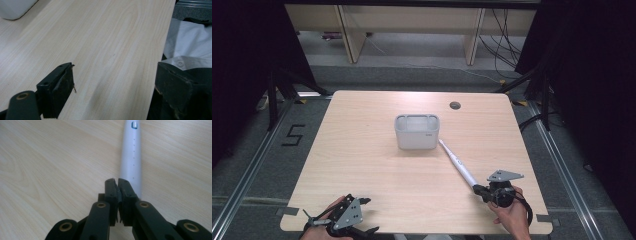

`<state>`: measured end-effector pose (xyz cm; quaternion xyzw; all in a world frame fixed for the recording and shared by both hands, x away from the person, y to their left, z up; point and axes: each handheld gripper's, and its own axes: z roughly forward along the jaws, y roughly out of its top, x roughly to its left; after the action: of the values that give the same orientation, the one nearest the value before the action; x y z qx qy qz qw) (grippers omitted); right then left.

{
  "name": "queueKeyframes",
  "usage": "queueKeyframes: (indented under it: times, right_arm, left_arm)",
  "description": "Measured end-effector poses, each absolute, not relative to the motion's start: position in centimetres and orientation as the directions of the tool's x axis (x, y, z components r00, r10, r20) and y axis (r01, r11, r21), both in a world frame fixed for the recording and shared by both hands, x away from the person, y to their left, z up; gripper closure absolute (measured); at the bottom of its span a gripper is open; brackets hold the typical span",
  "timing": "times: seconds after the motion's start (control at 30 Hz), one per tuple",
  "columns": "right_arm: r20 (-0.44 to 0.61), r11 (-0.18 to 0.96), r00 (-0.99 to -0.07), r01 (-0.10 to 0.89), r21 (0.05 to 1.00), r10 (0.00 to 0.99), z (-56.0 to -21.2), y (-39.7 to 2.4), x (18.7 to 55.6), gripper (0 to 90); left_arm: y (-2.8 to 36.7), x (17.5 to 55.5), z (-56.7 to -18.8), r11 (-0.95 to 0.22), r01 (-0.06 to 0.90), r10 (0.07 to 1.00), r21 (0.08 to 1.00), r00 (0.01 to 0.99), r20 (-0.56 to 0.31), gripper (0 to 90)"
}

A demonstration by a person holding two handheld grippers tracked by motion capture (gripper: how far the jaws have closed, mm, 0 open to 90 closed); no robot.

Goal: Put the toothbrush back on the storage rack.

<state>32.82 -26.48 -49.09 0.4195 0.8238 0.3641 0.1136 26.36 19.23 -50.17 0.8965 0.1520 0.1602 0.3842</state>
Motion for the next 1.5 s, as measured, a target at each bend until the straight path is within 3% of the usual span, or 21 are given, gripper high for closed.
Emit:
queueKeyframes:
  times: [0.2, 0.27, 0.57, 1.5]
  right_arm:
    - [0.121, 0.353, -0.61, 0.596, 0.721, 0.783, -48.3, -26.1, 32.7, 77.3]
    - [0.067, 0.379, -0.601, 0.582, 0.719, 0.796, -47.5, -25.8, 33.2, 66.7]
    - [0.022, 0.433, -0.579, 0.634, 0.641, 0.815, -46.1, -25.0, 35.2, 54.0]
    - [-0.048, 0.567, -0.614, 0.694, 0.443, 0.788, -44.9, -22.4, 42.0, 51.4]
  left_arm:
    - [19.3, 26.5, -50.1, -0.676, 0.152, 0.377, 0.721, 0.912, 0.162, 14.8]
    - [19.3, 26.4, -50.2, -0.68, 0.156, 0.389, 0.717, 0.905, 0.172, 14.9]
    - [19.3, 26.5, -50.4, -0.667, 0.159, 0.401, 0.728, 0.9, 0.171, 14.9]
    - [19.5, 26.7, -50.3, -0.68, 0.154, 0.388, 0.717, 0.905, 0.173, 14.9]
